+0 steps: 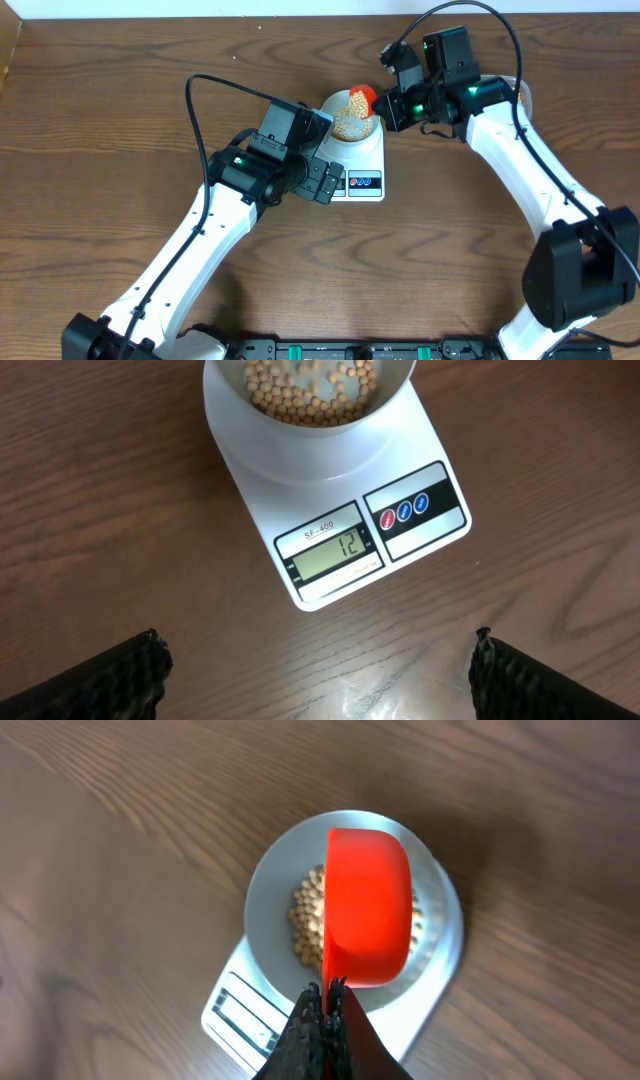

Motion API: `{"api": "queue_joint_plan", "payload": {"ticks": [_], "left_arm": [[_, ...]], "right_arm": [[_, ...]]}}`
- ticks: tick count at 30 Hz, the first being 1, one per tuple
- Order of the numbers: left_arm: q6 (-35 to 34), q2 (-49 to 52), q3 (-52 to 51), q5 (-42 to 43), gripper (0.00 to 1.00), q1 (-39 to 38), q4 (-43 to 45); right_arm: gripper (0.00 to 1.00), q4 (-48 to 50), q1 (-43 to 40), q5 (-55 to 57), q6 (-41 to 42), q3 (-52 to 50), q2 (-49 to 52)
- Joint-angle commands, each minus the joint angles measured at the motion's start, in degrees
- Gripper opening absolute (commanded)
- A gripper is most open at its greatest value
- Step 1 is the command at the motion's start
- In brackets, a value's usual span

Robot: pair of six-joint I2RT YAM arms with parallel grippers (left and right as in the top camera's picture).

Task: Scoop item into bowl and weigh 50g on scale
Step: 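Tip the scoop to pour soybeans into the grey bowl, then move the scoop back to the soybean tub with the right gripper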

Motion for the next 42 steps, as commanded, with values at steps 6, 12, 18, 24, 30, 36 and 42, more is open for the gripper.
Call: {"api": "queue_joint_plan", "payload": {"ticks": [6,12,18,24,30,36,42], "left_arm": [[0.1,-0.2,-0.2,0.2,0.98,0.1,-0.2],[0.1,-0.2,-0.2,0.2,0.98,0.1,-0.2],[0.1,-0.2,-0.2,0.2,0.98,0.1,-0.2],[0.1,-0.2,-0.2,0.2,0.98,0.1,-0.2],[0.1,-0.2,-0.2,0.2,0.98,0.1,-0.2],[0.1,-0.2,-0.2,0.2,0.98,0.1,-0.2],[0.1,-0.2,-0.2,0.2,0.98,0.1,-0.2]], "right_arm": [[0.01,-1.3,4.5,13.5,-6.3,0.0,-3.0],[0.01,-1.8,7.7,20.4,-7.3,0.0,-3.1],[0.01,-2.0,10.7,26.9,-7.3,0.0,-3.1],[0.01,-1.9,11.6,28.5,-7.2,0.0,-3.1],[0.01,-1.7,11.4,27.0,-5.5,0.3,-3.1],[0.01,-1.5,9.0,17.8,-3.5,0.8,-3.8],[0.01,-1.6,4.1,10.8,-1.6,1.1,-5.9]]}}
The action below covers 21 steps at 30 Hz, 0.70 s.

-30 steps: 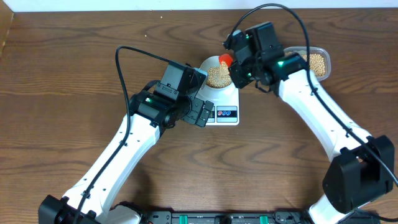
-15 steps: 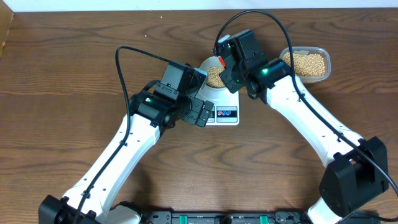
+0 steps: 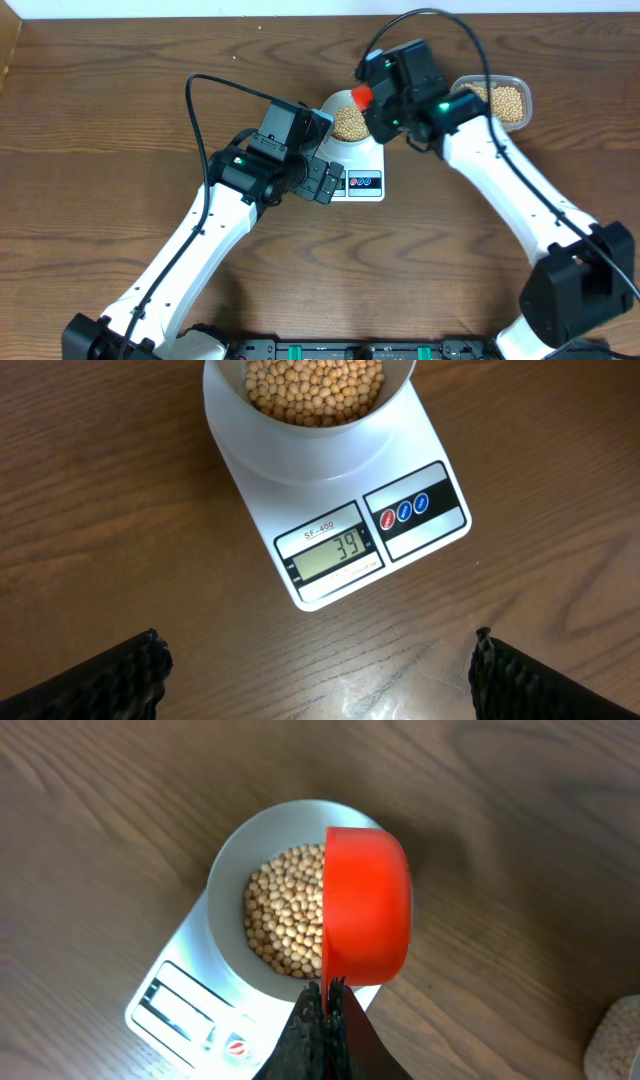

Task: Scoop item into bowl and weigh 50g on scale
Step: 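Move the scoop back to the soybean tub with the right gripper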

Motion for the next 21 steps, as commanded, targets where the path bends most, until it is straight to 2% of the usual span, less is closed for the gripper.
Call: {"api": "queue_joint_plan", "payload": {"ticks": [1,6,13,21], "left_arm": [[0.1,-0.2,-0.2,0.2,0.98,0.1,-0.2],[0.1,-0.2,-0.2,0.2,0.98,0.1,-0.2],[0.1,-0.2,-0.2,0.2,0.98,0.1,-0.2],[0.1,-0.2,-0.2,0.2,0.98,0.1,-0.2]], "right_arm": [[0.01,0.1,-3.8,-7.0,2.3,1.1,-3.9],[0.01,-0.4,-10.3,-11.8,3.3,1.1,-6.5],[0.01,-2.1,-19.7,-11.8,4.1,1.0,-7.6],[0.01,-4.0,-26.9,-1.4,5.2,0.9,-7.1]]}}
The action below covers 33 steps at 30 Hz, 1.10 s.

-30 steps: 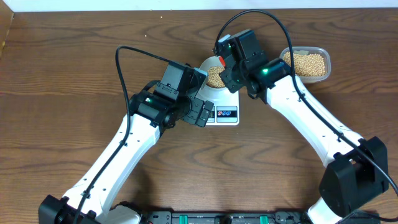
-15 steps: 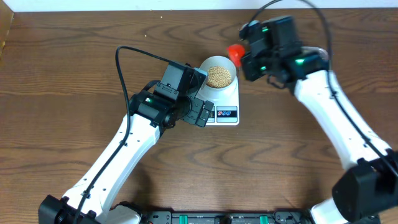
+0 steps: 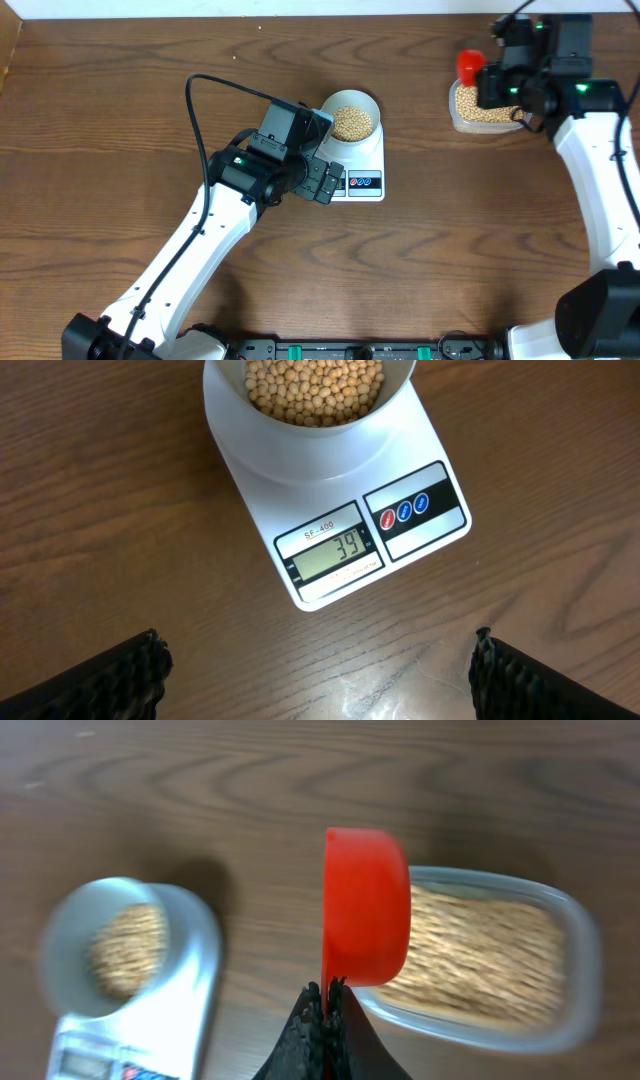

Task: Scoop item into bowl and weigh 50g on scale
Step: 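Move the scoop back to the soybean tub with the right gripper, then dip the scoop into the soybeans again and fill it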

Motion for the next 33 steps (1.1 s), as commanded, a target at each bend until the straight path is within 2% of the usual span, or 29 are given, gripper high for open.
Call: {"api": "queue_joint_plan", "payload": {"ticks": [1,7,19,33], "left_arm": [[0.1,-0.2,-0.2,0.2,0.98,0.1,-0.2],[0.1,-0.2,-0.2,0.2,0.98,0.1,-0.2],[0.1,-0.2,-0.2,0.2,0.98,0.1,-0.2],[0.1,-0.2,-0.2,0.2,0.98,0.1,-0.2]], "right_arm": [[0.01,-0.5,-1.8,6.9,1.0,0.7,0.0],[0.01,-0.7,-2.9,17.5,0.5,0.4,3.8],[0.01,0.8,-2.9,22.2,-1.6,0.4,12.1],[0.01,1.0,-2.9,4.7,1.1,0.4,16.6]]}}
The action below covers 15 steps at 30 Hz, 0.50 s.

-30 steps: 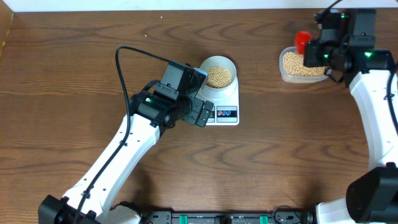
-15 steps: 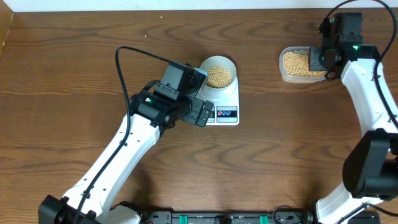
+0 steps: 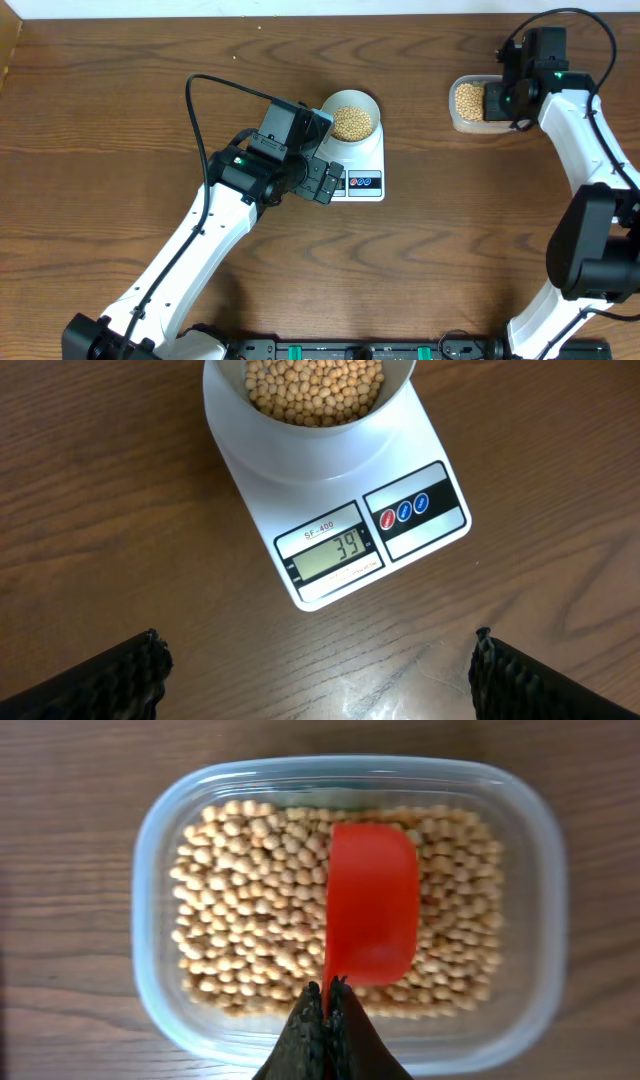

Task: Scoop item into bowl and weigh 50g on scale
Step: 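Dip the scoop into the soybeans again and fill it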

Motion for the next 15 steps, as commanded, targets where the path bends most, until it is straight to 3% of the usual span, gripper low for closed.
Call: {"api": "queue_joint_plan", "payload": {"ticks": [1,15], "left_arm": [[0.1,-0.2,-0.2,0.2,0.98,0.1,-0.2],[0.1,-0.2,-0.2,0.2,0.98,0.1,-0.2]], "right_arm": [[0.01,0.0,-0.2,-7.0,1.4,0.4,1.5],[0.01,-0.1,-5.9,-22.9,2.1,0.4,1.6]]}}
